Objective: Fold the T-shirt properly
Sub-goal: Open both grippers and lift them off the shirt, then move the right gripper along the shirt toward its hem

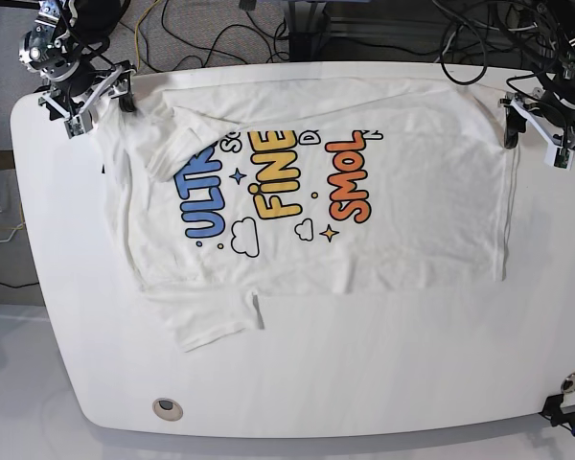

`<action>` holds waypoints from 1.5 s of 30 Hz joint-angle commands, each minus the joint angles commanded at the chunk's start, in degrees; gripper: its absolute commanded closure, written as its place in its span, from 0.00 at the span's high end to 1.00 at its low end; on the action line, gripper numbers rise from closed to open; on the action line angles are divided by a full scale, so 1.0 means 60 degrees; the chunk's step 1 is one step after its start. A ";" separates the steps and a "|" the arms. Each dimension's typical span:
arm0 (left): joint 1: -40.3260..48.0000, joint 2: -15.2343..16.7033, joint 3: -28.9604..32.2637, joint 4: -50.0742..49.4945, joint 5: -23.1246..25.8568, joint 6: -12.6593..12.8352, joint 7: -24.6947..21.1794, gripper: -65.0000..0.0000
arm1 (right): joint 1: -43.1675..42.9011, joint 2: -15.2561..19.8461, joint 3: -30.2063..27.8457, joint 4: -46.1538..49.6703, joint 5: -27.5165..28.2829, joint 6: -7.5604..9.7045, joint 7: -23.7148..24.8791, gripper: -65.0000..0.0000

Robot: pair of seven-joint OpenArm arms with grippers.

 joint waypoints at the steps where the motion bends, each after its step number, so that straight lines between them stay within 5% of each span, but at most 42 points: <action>1: 0.0000 0.0000 0.0000 0.0000 0.0000 0.0000 0.0000 0.73 | 0.0000 0.0000 0.0000 0.0161 0.0000 0.0000 0.0000 0.80; 15: 0.0000 0.0000 0.0000 0.0000 0.0015 0.0000 0.0000 0.73 | -0.0029 0.0396 0.0601 0.0908 0.0000 0.0000 -0.0015 0.80; 19: 0.0000 0.0000 0.0000 0.0000 0.0029 0.0000 -0.0015 0.73 | 0.0000 0.0410 0.0718 0.1509 0.0132 0.0000 -0.0762 0.80; 24: 0.0000 0.0000 0.0000 0.0000 0.0015 0.0000 -0.0015 0.73 | 0.0015 0.0454 0.0718 0.2403 0.1538 0.0000 -0.1714 0.79; 31: 0.0000 0.0000 -0.0015 0.0000 0.0015 0.0000 -0.0015 0.73 | 0.0498 0.0381 0.0645 0.2418 0.3194 0.0000 -0.2696 0.54; 39: 0.0015 0.0000 -0.0015 0.0000 0.0015 0.0000 -0.0015 0.73 | 0.1216 -0.0147 -0.0278 0.1846 0.3092 0.0000 -0.2755 0.62; 45: 0.0029 0.0000 -0.0015 0.0000 0.0029 0.0000 -0.0015 0.73 | 0.1817 -0.0908 -0.0308 0.1656 0.1538 0.0000 -0.2755 0.70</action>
